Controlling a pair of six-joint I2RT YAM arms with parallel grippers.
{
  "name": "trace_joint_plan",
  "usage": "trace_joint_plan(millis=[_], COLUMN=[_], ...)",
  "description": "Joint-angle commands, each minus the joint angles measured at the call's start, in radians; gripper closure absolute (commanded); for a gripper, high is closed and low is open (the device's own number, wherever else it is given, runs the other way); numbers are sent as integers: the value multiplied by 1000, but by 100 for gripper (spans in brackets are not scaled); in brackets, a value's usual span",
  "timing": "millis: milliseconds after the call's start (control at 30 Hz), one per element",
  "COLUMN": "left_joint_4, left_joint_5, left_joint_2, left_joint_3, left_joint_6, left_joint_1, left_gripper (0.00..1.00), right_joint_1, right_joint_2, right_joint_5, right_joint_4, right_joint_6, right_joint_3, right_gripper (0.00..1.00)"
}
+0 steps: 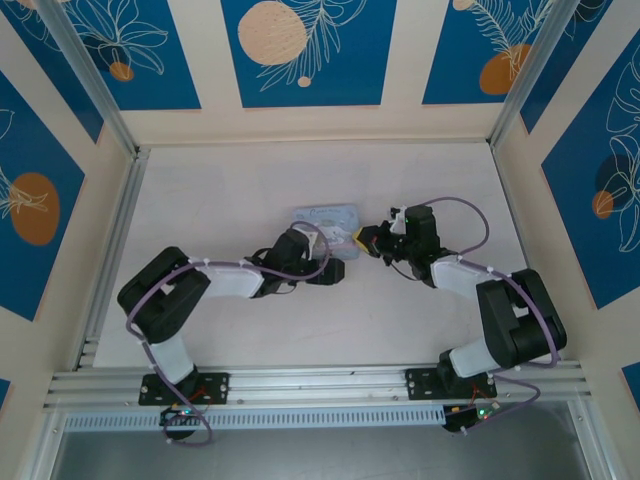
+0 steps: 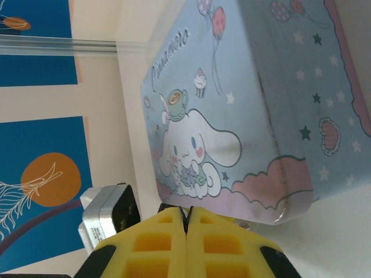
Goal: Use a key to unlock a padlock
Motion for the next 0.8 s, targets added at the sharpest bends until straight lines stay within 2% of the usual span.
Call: trace_joint_plan(millis=[0,367,633,767], left_joint_4=[59,95,79,80], left_joint_5=[-16,-129,-280,-303], left_joint_2=[33,96,119,144], left_joint_3=[32,65,79,102], left_joint_6=[46,114,205,227], left_joint_1=[-10,-22,-57,-65], left_gripper=[0,2,2,3], right_joint_1=[-6,-6,-5,-5], right_joint_2=[31,88,103,106], right_joint_5=[-2,10,16,18], right_joint_4=[28,23,27,23], right_joint_6=[-6,-6,-3,-4], right_joint_3=[39,74,78,77], right_gripper=[100,100,100,100])
